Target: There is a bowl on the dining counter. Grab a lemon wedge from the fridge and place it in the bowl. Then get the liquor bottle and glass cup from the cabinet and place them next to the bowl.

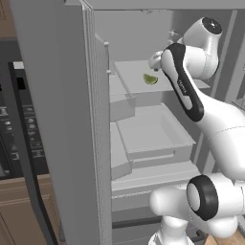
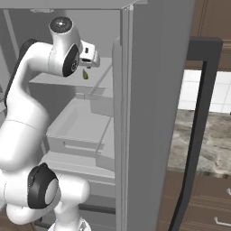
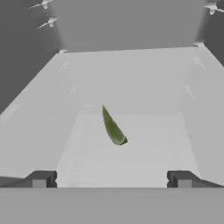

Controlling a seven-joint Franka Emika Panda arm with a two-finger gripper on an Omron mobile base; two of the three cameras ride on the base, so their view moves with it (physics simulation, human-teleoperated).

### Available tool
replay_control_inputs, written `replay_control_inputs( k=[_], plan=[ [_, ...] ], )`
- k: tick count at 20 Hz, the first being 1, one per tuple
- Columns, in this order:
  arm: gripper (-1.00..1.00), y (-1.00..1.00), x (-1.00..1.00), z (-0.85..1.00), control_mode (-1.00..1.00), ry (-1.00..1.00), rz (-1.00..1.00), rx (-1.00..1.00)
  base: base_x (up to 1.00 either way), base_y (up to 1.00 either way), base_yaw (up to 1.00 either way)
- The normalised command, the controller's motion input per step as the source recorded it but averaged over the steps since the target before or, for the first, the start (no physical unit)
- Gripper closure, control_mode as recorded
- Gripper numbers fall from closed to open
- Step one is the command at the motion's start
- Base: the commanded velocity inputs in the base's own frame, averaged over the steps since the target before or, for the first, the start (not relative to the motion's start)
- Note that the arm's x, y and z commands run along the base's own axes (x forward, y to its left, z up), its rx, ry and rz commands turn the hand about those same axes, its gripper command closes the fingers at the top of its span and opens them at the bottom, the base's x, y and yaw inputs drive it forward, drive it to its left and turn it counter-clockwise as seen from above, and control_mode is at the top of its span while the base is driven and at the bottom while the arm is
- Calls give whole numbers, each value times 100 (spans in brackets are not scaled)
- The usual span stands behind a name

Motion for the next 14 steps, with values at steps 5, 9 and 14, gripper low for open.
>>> replay_control_inputs(
  k=[5,9,14],
  plan=[
    [-100,3,9,-45,-100,2,3,0,0,0,0],
    [-100,9,3,-50,-100,4,4,-1,0,0,0],
    [-100,0,0,0,-100,0,2,0,0,0,0]
  ],
)
